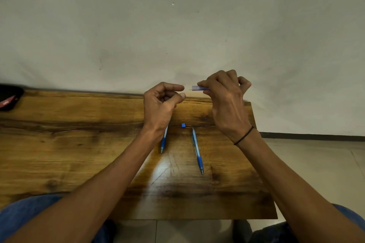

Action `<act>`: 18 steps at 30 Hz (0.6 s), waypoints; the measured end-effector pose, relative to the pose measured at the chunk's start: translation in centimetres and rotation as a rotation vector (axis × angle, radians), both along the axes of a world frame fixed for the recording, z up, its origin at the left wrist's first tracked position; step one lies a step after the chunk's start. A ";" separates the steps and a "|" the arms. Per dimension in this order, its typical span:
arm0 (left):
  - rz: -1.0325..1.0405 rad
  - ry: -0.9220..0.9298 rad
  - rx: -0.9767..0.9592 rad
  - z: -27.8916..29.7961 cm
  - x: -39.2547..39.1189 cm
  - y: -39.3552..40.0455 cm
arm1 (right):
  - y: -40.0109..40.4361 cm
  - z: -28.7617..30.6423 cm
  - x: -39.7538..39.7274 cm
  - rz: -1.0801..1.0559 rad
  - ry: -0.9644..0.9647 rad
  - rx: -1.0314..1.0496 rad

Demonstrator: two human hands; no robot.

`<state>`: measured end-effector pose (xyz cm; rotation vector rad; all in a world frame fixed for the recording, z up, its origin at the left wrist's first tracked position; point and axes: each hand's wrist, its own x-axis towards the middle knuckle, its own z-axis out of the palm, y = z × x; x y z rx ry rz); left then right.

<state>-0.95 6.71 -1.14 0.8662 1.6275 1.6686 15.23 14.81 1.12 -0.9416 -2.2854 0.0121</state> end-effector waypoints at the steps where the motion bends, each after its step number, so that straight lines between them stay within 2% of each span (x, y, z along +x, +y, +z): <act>1: -0.003 0.008 0.000 0.0 0.0 0.0 | 0.0 0.0 0.0 -0.005 -0.002 -0.004; 18: -0.095 -0.065 0.047 -0.1 0.6 -0.1 | -0.5 -0.2 -0.1 0.023 -0.035 -0.030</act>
